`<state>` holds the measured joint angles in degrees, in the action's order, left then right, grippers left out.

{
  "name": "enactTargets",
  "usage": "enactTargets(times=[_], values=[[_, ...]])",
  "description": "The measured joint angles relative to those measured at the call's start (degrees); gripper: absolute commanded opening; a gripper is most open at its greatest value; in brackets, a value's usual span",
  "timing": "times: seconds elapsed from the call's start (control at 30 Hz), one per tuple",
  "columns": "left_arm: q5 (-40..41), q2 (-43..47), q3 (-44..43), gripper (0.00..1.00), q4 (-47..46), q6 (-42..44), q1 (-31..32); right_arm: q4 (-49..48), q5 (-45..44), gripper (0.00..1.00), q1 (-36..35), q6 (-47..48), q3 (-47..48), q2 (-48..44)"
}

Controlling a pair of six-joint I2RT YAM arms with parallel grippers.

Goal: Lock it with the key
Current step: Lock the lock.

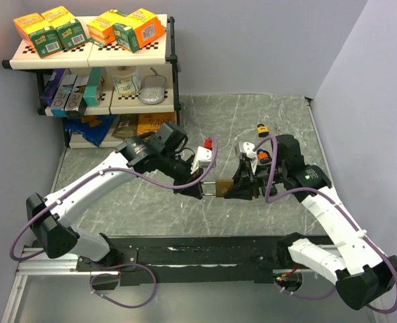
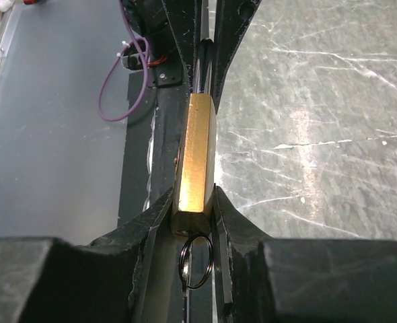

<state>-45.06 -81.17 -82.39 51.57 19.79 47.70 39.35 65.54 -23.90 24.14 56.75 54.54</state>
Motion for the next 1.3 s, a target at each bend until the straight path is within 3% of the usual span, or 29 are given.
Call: enactTargets(times=[1.3], values=[[1.3,1.8,6.3,0.01,0.3,-10.4,1.1,-13.3,0.3,0.00,-7.4,-21.0,-6.8,4.8]])
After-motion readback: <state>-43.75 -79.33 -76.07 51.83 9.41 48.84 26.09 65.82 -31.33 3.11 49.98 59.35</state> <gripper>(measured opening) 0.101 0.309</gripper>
